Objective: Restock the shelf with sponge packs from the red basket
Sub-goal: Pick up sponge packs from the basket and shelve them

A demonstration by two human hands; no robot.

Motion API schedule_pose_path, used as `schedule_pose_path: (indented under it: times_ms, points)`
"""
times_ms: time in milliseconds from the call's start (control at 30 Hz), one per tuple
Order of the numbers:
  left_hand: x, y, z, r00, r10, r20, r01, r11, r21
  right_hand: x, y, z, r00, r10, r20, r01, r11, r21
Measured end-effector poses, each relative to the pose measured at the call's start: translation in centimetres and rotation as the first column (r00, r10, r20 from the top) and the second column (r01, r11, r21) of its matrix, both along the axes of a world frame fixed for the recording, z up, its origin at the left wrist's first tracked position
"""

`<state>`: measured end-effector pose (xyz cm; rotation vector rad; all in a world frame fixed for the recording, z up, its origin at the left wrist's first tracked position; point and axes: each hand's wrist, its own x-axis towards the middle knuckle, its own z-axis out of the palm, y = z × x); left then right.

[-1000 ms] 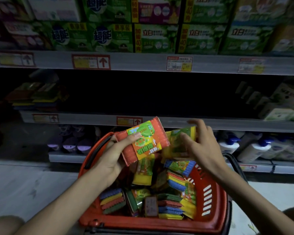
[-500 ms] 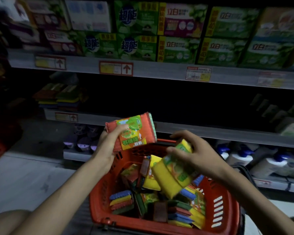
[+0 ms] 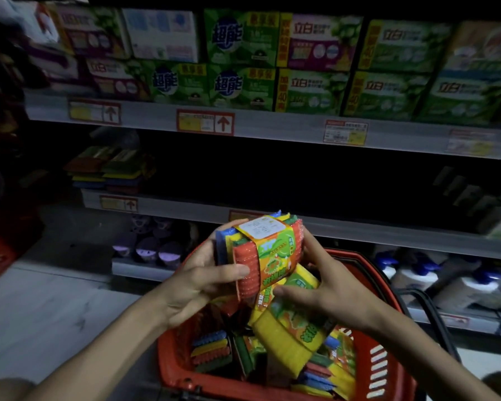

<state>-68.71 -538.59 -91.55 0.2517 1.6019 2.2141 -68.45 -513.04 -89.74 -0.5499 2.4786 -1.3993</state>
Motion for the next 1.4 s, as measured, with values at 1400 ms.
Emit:
schedule_pose_path:
  times_ms: [1400]
  points:
    - [1.6,2.7,0.0,0.995,0.067,-0.073,-0.076,0.989,-0.126,0.5,2.1,1.7,0.938,0.072,0.34,0.011,0.972,-0.236]
